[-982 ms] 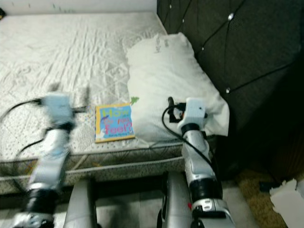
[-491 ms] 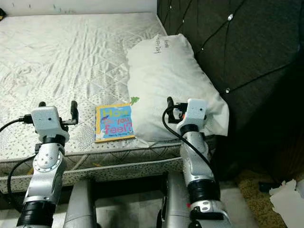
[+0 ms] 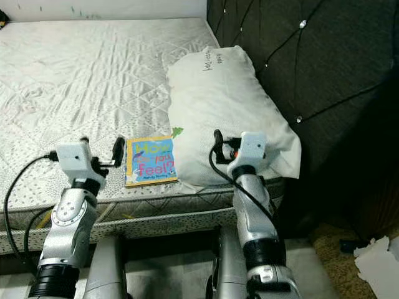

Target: Clean up the room

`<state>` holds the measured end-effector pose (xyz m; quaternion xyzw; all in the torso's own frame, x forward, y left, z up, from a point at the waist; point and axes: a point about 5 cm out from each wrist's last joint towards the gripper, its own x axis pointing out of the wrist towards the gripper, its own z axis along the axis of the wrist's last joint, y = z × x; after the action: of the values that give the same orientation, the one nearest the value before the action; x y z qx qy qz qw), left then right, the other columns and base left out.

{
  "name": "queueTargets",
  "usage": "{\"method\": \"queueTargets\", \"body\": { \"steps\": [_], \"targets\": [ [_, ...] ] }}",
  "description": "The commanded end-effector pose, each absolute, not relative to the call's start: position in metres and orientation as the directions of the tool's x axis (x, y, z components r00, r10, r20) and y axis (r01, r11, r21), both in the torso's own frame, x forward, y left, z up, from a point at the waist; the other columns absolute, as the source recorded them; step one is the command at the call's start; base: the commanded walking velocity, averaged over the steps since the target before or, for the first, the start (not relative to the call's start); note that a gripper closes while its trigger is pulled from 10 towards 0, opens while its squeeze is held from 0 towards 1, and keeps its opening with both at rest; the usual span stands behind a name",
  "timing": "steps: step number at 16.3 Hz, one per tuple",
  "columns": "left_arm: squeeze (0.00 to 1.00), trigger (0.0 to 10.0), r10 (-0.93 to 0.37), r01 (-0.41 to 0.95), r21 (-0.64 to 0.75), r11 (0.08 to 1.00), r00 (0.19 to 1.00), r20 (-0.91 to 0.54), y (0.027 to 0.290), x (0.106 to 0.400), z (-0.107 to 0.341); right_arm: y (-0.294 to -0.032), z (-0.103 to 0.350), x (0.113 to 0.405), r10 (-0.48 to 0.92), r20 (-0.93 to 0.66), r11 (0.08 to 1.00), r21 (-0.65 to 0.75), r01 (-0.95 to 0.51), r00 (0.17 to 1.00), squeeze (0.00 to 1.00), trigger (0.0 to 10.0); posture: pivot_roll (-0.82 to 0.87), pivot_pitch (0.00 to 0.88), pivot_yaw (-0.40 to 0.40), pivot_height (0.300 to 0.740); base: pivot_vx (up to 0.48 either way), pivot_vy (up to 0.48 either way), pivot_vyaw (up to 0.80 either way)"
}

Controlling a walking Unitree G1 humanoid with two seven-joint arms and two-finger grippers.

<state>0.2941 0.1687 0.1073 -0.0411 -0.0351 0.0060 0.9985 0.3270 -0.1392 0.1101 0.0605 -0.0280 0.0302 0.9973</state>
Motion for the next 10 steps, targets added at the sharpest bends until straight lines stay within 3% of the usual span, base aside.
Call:
{"method": "queueTargets", "body": {
  "steps": [1, 4, 10],
  "targets": [
    [0.0, 10.0, 0.028, -0.026, -0.063, 0.998, 0.999, 0.037, 0.1755, 0.2907, 0.1011, -0.1412, 0.1137, 0.3255, 0.04, 0.074, 0.991, 0.124, -0.049, 0.996, 0.0, 10.0, 0.05, 0.0, 0.007, 0.517, 0.0, 0.0, 0.0],
    [0.0, 10.0, 0.008, -0.007, -0.028, 1.0, 0.998, 0.056, 0.1748, 0.2876, 0.1036, -0.1402, 0.1155, 0.3206, 0.049, 0.095, 0.987, 0.146, -0.063, 0.994, 0.0, 10.0, 0.05, 0.0, 0.006, 0.517, 0.0, 0.0, 0.0],
    [0.0, 10.0, 0.016, -0.014, -0.037, 0.999, 0.998, 0.065, 0.1718, 0.2871, 0.1066, -0.1347, 0.1232, 0.3232, 0.091, 0.107, 0.985, 0.138, -0.105, 0.99, 0.0, 10.0, 0.06, 0.0, -0.014, 0.579, 0.0, 0.0, 0.0]
  ]
}}
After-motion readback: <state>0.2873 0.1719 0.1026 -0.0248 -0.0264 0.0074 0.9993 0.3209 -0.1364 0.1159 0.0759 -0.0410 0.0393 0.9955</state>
